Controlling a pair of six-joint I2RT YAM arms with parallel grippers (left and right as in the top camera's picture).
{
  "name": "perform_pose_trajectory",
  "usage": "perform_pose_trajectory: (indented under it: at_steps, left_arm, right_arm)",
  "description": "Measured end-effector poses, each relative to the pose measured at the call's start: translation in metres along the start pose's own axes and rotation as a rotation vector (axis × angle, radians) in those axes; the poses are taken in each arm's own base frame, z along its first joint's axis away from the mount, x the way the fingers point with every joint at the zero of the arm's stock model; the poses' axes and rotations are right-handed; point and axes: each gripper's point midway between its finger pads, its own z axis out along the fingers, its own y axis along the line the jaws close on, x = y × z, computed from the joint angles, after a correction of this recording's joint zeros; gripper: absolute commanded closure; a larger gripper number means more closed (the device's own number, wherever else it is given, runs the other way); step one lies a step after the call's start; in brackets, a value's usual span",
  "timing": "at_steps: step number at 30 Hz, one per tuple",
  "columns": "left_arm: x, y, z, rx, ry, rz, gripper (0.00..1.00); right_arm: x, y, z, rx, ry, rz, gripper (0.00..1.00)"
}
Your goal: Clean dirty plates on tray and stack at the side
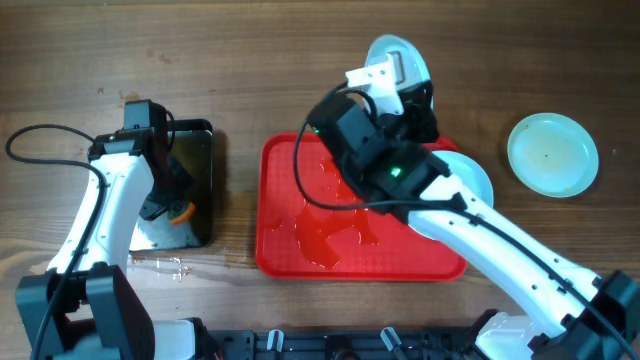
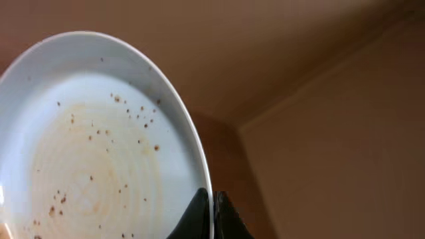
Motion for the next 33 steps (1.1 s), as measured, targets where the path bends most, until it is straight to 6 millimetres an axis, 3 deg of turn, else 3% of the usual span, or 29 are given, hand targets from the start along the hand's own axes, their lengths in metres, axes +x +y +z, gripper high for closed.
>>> perform_pose_trajectory:
  at_steps: [5,18,20,23,26,28,30,33]
  left_arm:
    - [0.0,0.0,0.0,0.003,0.002,0.0,0.96]
    - [0.0,0.0,0.0,0.003,0.002,0.0,0.96]
    - [0.0,-0.001,0.0,0.004,0.001,0.0,0.96]
    - [-0.001,-0.001,0.0,0.006,-0.002,-0.001,0.96]
    - [0.0,-0.001,0.0,0.005,-0.001,-0.001,0.96]
    - [0.0,-0.001,0.0,0.005,-0.001,-0.001,0.96]
    - [-0.001,-0.001,0.0,0.006,-0.002,-0.001,0.96]
    - [-0.001,-0.002,0.0,0.007,-0.004,-0.001,0.96]
  right_arm:
    - [-0.024,-0.013,-0.015,0.081,-0.056,-0.046,0.95]
    - [-0.022,-0.018,-0.018,0.117,-0.047,-0.106,0.96]
    - [-0.016,-0.007,-0.019,0.058,-0.05,-0.106,0.95]
    - [0.007,0.03,-0.022,-0.164,-0.007,-0.069,0.95]
    - [0.034,0.073,-0.026,-0.44,0.161,0.167,0.95]
    - [0.041,0.087,-0.024,-0.545,0.256,0.304,0.95]
    - [0.047,0.095,-0.017,-0.617,0.348,0.414,0.95]
    - [0.065,0.089,0.016,-0.662,0.521,0.59,0.95]
